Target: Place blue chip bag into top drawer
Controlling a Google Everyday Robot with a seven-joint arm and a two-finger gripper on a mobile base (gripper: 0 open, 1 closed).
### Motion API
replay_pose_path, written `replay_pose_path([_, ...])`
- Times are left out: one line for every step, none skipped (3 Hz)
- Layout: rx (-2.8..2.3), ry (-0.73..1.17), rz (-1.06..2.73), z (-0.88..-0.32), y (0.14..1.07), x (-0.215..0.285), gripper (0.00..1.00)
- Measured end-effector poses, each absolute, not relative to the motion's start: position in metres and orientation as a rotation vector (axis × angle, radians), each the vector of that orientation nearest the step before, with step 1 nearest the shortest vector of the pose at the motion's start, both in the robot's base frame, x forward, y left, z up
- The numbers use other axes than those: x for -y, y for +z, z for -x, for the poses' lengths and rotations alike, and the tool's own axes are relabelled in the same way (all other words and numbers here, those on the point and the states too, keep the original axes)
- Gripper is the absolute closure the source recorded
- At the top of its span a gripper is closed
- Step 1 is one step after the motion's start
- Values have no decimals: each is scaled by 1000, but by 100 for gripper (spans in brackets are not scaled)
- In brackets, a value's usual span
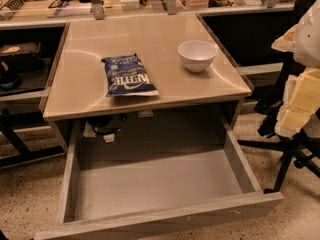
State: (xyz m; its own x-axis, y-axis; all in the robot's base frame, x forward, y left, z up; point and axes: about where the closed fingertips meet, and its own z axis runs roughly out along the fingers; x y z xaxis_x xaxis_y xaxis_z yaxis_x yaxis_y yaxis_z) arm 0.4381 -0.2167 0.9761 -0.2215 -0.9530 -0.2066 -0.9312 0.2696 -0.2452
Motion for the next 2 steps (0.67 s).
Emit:
replay_pose_path([-2232, -98, 1725, -438, 976, 217, 0])
replay_pose_path([-2236, -94, 1728, -453, 979, 206, 0])
